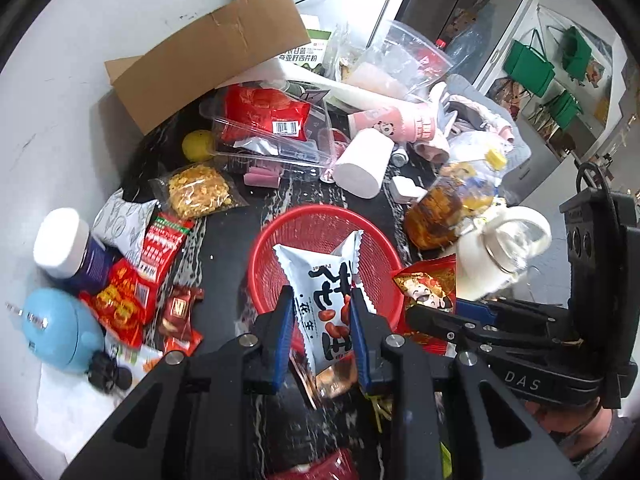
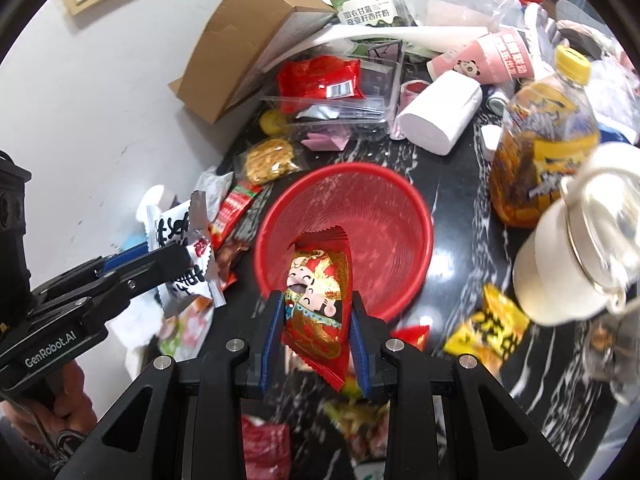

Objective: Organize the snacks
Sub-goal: 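Carry both held packets over the red mesh basket with both grippers, then open both grippers to drop the packets into the red basket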

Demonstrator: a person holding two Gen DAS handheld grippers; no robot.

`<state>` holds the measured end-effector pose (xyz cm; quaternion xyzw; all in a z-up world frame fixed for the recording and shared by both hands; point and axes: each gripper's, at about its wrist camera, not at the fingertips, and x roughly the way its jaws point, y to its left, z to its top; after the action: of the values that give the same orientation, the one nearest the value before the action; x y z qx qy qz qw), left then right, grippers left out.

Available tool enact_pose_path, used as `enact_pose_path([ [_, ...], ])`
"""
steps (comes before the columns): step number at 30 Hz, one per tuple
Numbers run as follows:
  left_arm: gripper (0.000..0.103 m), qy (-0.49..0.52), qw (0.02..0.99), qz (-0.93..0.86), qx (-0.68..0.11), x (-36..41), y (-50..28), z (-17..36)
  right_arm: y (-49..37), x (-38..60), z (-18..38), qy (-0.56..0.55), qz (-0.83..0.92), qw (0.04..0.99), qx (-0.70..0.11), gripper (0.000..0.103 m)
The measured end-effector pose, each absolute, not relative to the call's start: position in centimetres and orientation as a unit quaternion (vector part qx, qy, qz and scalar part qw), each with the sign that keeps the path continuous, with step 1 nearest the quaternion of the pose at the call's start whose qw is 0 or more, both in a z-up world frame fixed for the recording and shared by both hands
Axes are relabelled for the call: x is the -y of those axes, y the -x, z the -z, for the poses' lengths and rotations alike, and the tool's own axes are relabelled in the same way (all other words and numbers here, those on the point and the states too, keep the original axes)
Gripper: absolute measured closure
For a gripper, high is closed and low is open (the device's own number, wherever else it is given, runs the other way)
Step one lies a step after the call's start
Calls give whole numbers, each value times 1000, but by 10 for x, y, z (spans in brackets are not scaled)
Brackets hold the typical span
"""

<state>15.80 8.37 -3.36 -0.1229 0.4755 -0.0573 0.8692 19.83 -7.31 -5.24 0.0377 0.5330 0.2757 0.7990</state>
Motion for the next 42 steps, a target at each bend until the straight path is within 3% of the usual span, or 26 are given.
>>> enact_pose_path([
  [21, 73, 48, 849, 34, -524, -79, -248, 90, -276, 57, 88, -6, -242, 805, -542, 71],
  [24, 56, 49, 850, 28, -524, -78, -245, 91, -275, 63, 89, -9, -237, 805, -544, 71],
  [26, 38, 47, 853, 23, -520, -77, -243, 89, -273, 68, 89, -11, -235, 804, -547, 71],
  [42, 37, 31, 880, 24, -474, -66, -220, 26, -247, 79, 44, -10, -241, 821, -518, 71],
])
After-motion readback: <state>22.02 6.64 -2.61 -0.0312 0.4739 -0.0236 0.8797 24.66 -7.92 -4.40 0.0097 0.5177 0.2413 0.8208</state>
